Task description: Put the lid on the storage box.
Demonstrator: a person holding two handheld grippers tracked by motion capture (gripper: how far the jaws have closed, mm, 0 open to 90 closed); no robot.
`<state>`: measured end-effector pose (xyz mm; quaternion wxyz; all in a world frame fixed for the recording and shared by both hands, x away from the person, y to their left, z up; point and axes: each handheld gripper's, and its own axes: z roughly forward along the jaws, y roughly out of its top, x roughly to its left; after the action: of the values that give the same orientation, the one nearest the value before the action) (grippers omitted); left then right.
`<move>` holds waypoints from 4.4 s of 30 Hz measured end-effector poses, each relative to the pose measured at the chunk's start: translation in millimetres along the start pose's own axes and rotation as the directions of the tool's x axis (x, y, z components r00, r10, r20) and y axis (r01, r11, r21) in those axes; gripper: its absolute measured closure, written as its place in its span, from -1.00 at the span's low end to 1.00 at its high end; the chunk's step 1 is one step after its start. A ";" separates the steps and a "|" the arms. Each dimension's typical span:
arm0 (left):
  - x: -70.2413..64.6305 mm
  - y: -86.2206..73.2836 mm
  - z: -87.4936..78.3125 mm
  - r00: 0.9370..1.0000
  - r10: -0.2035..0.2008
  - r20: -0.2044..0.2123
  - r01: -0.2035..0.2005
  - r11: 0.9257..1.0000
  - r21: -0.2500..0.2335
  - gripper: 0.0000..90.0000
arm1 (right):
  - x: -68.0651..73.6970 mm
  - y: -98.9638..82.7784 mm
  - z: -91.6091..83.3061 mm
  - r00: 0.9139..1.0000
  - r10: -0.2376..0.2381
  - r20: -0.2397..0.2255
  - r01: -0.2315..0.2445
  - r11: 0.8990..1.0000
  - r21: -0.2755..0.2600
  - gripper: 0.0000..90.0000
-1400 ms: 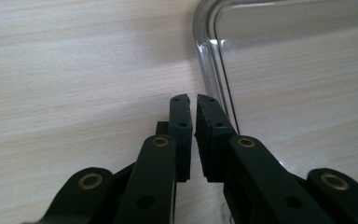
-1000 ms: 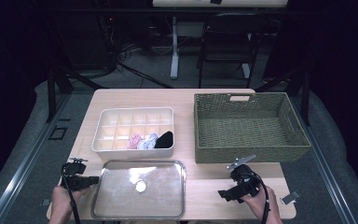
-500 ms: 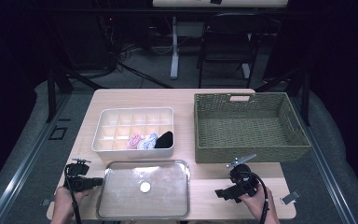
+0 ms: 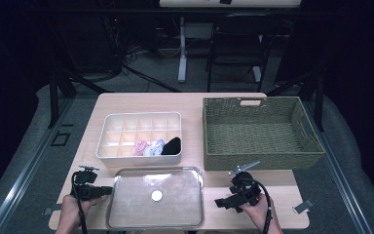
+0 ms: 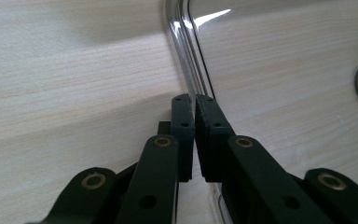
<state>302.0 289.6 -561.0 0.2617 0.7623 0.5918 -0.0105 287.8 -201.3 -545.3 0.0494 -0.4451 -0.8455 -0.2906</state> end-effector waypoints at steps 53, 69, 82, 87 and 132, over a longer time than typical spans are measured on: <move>-7.0 0.6 7.3 0.991 -0.096 0.096 0.105 0.991 -0.087 0.16 | 26.5 20.5 38.5 0.998 -0.042 0.044 0.041 0.999 0.023 0.37; -6.7 -3.1 9.6 0.976 -0.150 0.159 0.164 0.983 -0.083 0.30 | 22.1 16.0 40.3 1.000 -0.012 0.009 0.012 1.000 -0.021 0.63; -3.1 -6.8 8.3 0.967 -0.177 0.183 0.192 0.979 -0.069 0.39 | 23.4 16.5 39.8 0.999 -0.024 0.025 0.025 1.000 -0.014 0.63; -1.9 -8.9 9.0 0.962 -0.183 0.201 0.198 0.979 -0.058 0.51 | 24.2 17.0 40.0 0.999 -0.027 0.024 0.027 1.000 -0.013 0.63; -11.8 -17.6 -11.0 0.985 -0.058 0.164 0.083 0.985 -0.154 0.61 | 22.1 18.9 35.8 0.997 -0.038 -0.062 0.033 0.996 -0.079 0.34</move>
<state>279.2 286.4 -554.5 0.3681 0.7141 0.5946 -0.0328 295.6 -157.9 -558.8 0.0537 -0.4223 -0.8393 -0.3383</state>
